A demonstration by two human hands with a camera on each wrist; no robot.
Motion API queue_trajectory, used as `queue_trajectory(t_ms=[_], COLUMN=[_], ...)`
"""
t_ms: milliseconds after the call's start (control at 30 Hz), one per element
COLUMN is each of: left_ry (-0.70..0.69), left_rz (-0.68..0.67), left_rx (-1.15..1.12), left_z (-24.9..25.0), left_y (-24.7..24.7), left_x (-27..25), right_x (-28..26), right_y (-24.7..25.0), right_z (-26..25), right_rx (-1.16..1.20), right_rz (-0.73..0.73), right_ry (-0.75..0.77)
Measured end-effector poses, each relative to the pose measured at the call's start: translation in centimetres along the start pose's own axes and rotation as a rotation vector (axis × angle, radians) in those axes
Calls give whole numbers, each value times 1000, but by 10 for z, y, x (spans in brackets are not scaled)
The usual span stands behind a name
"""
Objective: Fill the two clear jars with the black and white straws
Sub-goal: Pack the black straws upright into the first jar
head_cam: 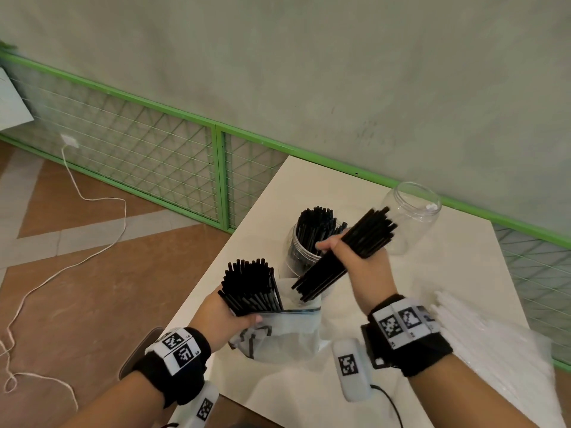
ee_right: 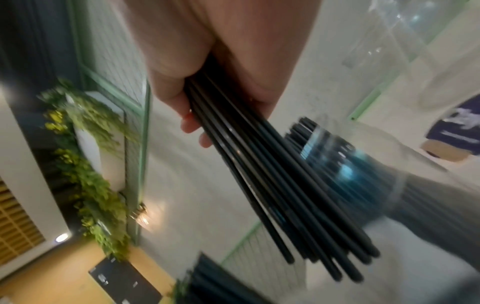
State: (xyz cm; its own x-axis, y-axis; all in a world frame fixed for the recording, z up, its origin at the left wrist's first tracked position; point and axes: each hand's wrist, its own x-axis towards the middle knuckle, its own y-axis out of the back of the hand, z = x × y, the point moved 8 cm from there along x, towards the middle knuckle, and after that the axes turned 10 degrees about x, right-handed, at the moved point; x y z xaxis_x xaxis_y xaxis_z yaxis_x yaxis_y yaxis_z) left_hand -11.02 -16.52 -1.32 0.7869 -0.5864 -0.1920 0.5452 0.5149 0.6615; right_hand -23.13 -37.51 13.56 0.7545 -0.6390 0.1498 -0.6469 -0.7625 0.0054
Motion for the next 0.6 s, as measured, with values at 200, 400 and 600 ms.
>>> queue_trajectory(t_ms=[200,400,600], left_ry=[-24,-12,-1], left_rz=[-8,-12,11], left_rx=[25,7,-22], left_z=[0,-5,-7], left_y=[0,-2,-1], left_x=[2,3,4], right_x=[27,67,94], right_y=[23,22,19], right_z=[-66,-65,-33], right_rx=[192,157,67], right_rz=[44,44,63], right_ry=[124,100,31])
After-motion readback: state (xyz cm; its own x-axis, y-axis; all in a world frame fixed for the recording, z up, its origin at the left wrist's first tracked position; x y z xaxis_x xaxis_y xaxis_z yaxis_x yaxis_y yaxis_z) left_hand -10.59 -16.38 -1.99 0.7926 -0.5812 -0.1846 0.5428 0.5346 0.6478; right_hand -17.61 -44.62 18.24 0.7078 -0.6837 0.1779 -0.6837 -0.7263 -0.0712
